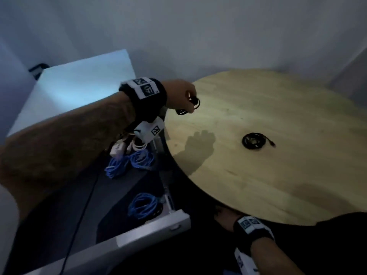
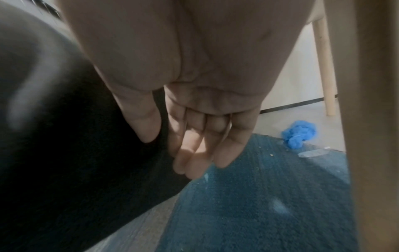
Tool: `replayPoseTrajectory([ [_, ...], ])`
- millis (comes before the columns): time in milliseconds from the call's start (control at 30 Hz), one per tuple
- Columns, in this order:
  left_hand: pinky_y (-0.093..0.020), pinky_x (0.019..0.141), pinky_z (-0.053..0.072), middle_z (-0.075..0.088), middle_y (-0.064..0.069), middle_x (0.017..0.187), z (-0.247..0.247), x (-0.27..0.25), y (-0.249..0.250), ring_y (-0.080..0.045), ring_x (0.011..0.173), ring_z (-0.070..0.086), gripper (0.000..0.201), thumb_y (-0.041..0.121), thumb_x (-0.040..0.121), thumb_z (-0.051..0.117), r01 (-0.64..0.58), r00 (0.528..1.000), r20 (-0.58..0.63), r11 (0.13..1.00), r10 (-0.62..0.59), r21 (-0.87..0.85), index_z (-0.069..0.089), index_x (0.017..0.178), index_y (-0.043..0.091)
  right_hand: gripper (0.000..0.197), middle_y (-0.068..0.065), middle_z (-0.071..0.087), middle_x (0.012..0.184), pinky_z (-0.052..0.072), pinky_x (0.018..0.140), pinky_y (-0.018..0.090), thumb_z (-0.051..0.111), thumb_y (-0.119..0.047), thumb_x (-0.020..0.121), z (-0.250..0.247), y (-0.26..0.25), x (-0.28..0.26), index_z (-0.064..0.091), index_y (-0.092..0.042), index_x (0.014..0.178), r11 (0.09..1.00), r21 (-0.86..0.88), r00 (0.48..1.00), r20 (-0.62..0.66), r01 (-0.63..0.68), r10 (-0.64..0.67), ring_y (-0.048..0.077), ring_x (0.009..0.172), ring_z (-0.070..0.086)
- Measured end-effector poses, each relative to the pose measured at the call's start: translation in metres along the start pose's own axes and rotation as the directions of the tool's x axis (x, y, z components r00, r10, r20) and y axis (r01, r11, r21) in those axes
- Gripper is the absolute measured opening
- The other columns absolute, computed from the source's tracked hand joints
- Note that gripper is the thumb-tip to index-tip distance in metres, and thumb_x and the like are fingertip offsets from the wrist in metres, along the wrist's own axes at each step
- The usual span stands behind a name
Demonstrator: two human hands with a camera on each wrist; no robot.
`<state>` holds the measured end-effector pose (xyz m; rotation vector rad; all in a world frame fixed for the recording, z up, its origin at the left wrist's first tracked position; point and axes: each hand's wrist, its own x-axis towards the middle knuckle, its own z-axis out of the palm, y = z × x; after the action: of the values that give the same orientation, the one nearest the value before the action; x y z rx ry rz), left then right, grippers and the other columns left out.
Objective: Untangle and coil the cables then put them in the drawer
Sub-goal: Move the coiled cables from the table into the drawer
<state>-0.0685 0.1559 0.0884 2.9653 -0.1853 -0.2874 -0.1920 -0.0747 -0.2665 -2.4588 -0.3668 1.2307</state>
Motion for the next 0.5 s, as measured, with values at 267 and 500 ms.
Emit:
replayPoseTrajectory([
  [267, -0.032, 0.077, 0.049, 0.061, 0.002, 0.104, 0.035, -0.141, -0.087, -0.019, 0.089, 0.057, 0.046, 0.044, 0.077, 0.076, 0.071, 0.968, 0.227, 0.985, -0.106, 0.156, 0.059, 0.114, 0.022, 0.046, 0.005, 0.04, 0.153, 0.032, 0.1, 0.019, 0.026, -0.032, 0.109, -0.025, -0.028, -0.063, 0.035, -0.012, 0.15, 0.994, -0.044, 0.993, -0.053, -0.105, 0.102, 0.018, 0.14, 0.04],
  [500, -0.032, 0.069, 0.047, 0.06, 0.007, 0.1, 0.056, -0.146, -0.071, -0.017, 0.085, 0.057, 0.042, 0.061, 0.079, 0.066, -0.045, 0.977, 0.21, 0.946, -0.025, 0.321, 0.06, 0.102, 0.027, 0.041, 0.01, 0.061, 0.133, 0.041, 0.095, 0.029, 0.037, -0.038, 0.105, -0.021, -0.02, -0.051, 0.06, -0.016, 0.13, 0.993, -0.097, 0.997, -0.042, -0.061, 0.057, 0.025, 0.117, 0.059],
])
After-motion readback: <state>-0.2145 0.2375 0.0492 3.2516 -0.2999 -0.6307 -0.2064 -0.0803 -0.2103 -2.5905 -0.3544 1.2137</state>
